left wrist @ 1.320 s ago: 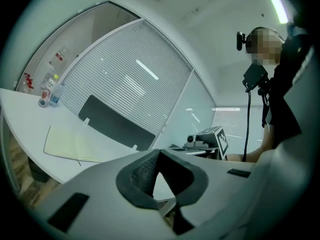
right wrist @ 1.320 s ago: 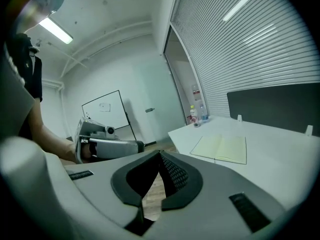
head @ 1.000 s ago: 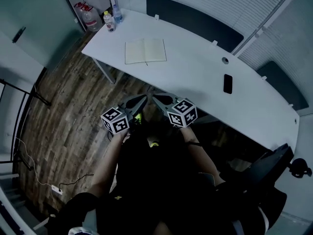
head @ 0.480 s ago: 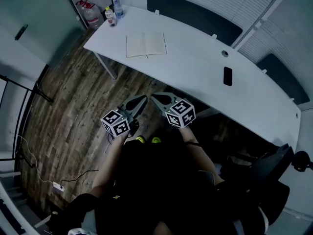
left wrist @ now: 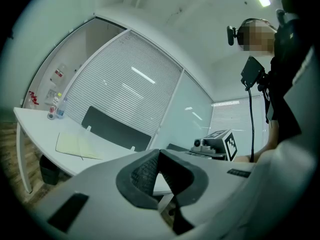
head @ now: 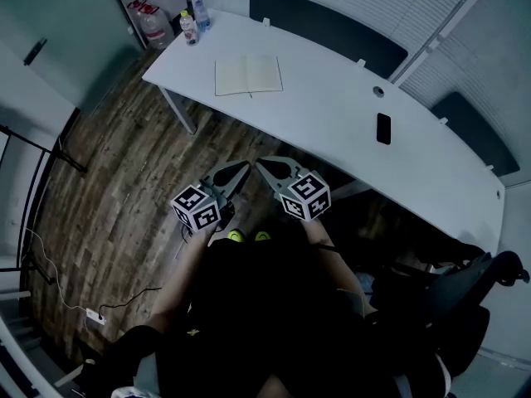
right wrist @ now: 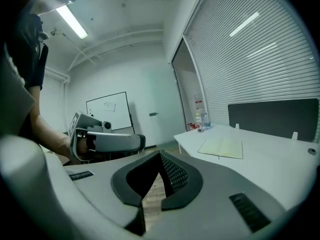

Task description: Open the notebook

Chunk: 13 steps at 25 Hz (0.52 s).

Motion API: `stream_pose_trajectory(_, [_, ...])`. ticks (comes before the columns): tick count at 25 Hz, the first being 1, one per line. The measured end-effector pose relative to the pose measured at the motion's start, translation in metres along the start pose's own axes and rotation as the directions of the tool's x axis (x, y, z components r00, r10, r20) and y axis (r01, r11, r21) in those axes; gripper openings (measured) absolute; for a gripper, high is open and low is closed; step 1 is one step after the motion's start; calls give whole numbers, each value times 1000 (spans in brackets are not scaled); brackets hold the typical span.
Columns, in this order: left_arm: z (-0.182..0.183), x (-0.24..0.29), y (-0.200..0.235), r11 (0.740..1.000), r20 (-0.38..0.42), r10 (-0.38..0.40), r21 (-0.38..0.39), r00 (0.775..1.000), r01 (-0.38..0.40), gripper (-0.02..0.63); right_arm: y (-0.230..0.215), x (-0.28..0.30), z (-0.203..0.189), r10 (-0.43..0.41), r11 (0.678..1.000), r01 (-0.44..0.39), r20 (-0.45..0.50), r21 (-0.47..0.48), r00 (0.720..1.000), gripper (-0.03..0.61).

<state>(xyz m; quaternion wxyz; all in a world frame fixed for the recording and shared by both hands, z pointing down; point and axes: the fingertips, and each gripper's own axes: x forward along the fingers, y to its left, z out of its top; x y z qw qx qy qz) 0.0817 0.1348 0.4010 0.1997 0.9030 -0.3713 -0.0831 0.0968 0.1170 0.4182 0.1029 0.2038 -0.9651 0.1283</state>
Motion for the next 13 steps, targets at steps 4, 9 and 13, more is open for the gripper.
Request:
stream_pose_trajectory(4, [3, -2, -1, 1000, 8, 0, 2, 1000, 0, 12, 1, -1, 7, -14, 1000, 15, 19, -15, 1000, 6])
stream_pose_trajectory(9, [2, -4, -1, 1000, 8, -1, -4, 1000, 1, 12, 4, 0, 8, -18, 1000, 18, 23, -21, 1000, 6])
stream_pose_trajectory(13, [4, -7, 3, 1000, 10, 1, -8, 1000, -1, 12, 7, 4, 8, -16, 1000, 16, 21, -19, 1000, 6])
